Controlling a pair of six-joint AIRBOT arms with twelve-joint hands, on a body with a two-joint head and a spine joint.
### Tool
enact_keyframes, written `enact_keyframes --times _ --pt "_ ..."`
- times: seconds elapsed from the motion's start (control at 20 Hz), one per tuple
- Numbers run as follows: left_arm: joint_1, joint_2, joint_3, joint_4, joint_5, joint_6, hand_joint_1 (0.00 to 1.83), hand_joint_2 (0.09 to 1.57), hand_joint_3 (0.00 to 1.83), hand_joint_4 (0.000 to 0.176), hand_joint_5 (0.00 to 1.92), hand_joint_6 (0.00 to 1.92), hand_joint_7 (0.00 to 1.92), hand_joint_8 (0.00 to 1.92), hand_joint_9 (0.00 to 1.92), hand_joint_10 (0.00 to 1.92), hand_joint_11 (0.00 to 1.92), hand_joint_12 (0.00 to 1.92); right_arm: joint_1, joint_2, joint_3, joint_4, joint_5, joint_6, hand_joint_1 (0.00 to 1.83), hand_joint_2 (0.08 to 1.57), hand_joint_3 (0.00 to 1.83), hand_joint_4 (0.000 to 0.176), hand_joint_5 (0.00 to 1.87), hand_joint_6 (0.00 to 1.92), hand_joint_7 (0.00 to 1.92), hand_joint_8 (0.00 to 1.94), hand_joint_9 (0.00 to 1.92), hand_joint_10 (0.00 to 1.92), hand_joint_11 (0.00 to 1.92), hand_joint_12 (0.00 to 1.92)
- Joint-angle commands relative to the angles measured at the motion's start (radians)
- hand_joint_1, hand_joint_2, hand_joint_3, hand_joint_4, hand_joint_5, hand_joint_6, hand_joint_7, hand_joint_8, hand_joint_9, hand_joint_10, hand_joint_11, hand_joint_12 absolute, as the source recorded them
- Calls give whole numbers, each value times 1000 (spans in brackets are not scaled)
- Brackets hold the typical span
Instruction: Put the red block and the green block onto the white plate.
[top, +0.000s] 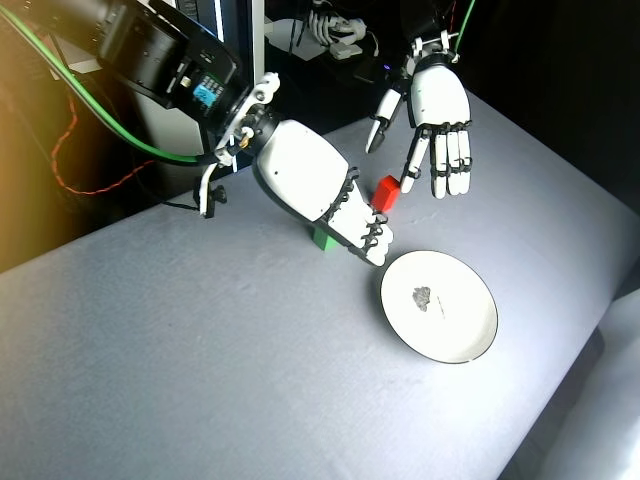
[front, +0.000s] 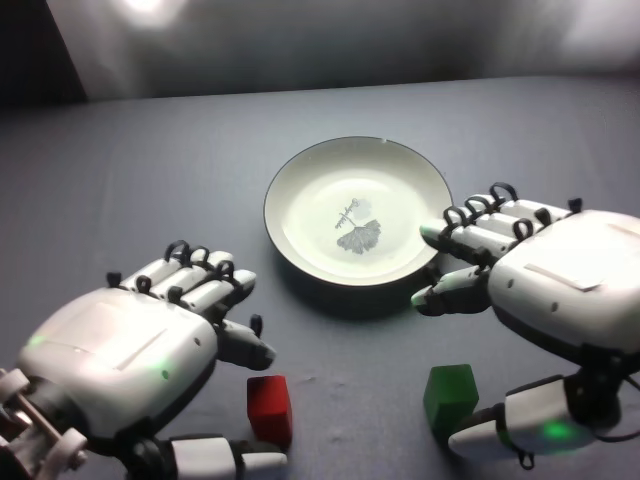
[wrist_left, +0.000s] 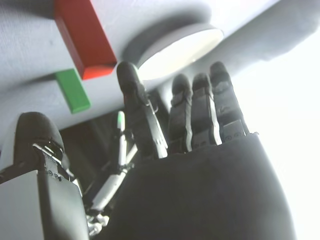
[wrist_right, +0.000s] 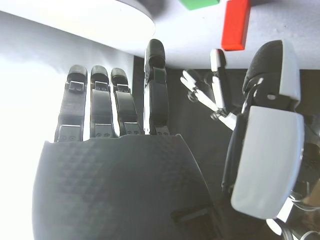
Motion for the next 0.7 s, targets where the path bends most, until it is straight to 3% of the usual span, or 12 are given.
enact_keyframes --times 0.0,0.15,0.2,0.25,0.3,0.35,0.45,0.5,0.55,0.65 --pt "-1 -5 4 49 -94 -5 466 1054 8 127 670 8 113 4 0 0 0 52 0 -6 5 -39 101 -5 777 797 0 56 596 10 101 6 0 0 0 0" --pt "-1 -34 27 57 -99 -11 484 1048 1 120 675 6 127 5 3 1 28 14 -9 -73 46 2 127 -21 779 795 0 68 615 12 110 7 17 7 0 0" --pt "0 -42 34 58 -99 -12 501 1039 0 123 697 15 142 10 15 6 34 19 -13 -93 59 10 128 -35 785 788 0 65 643 20 137 15 34 12 0 0" --pt "0 -44 37 59 -99 -13 545 1030 0 110 721 23 146 9 11 4 20 16 -14 -98 63 13 128 -35 778 789 0 63 640 9 181 9 47 6 0 0" --pt "2 -49 41 59 -99 -14 496 1051 4 111 691 9 128 2 1 0 10 14 -14 -108 71 24 128 -35 799 789 0 47 651 11 206 13 57 8 0 0" --pt "6 -56 45 59 -105 -16 486 1053 4 113 687 7 126 1 0 0 7 14 -14 -116 79 32 128 -36 796 793 0 43 652 10 215 14 57 7 0 0" --pt "15 -68 50 61 -124 -24 518 1035 0 96 704 13 141 6 21 8 31 30 -19 -129 95 32 129 -39 794 795 0 40 667 13 198 5 53 3 0 0" --pt "19 -73 53 61 -129 -25 521 1024 5 95 709 2 144 4 19 2 5 141 -25 -138 105 32 129 -39 798 798 2 40 671 14 191 2 59 6 0 0" --pt "21 -80 57 62 -131 -28 538 1014 2 93 723 5 158 5 25 2 0 197 -30 -146 113 32 129 -39 764 810 7 64 662 9 170 0 48 1 0 0" --pt "22 -97 69 69 -131 -35 515 1016 2 104 718 1 158 1 30 2 0 185 -40 -156 125 32 129 -39 751 818 9 63 614 0 117 0 13 0 0 0"
